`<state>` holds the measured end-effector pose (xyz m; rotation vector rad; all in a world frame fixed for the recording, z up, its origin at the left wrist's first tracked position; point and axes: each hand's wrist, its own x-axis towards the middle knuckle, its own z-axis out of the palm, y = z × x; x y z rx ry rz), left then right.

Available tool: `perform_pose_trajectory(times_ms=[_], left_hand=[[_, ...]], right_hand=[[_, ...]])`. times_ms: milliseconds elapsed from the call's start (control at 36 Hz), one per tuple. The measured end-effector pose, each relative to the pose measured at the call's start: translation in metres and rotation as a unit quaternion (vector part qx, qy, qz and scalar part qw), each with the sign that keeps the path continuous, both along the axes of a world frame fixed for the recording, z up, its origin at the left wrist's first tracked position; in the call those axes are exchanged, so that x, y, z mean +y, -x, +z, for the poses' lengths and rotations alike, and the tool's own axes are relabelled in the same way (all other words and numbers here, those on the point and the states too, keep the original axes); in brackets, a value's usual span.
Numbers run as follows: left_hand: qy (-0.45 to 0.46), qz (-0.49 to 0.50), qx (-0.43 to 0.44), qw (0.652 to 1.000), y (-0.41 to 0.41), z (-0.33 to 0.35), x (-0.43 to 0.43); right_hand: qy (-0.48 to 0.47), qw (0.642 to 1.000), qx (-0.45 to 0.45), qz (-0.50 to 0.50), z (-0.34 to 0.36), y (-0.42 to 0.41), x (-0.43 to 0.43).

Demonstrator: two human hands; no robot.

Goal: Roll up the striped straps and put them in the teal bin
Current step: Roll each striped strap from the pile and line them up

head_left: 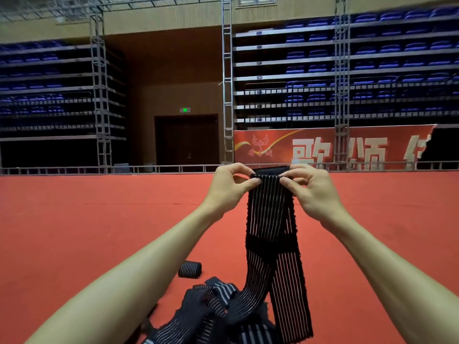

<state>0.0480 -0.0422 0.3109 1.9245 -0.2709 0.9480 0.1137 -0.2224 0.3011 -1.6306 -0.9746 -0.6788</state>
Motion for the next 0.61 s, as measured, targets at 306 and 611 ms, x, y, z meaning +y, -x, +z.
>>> perform_pose_trajectory(times_ms=[306, 611], left_hand=[[-0.161, 0.038, -0.019, 0.986, 0.004, 0.022, 0.005], [-0.065, -0.043, 0.004, 0.997, 0.02, 0.043, -0.002]], right_hand=[[0.064, 0.993, -0.082, -0.052, 0.02, 0.003, -0.012], [0.063, 0.996, -0.063, -0.013, 0.041, 0.012, -0.021]])
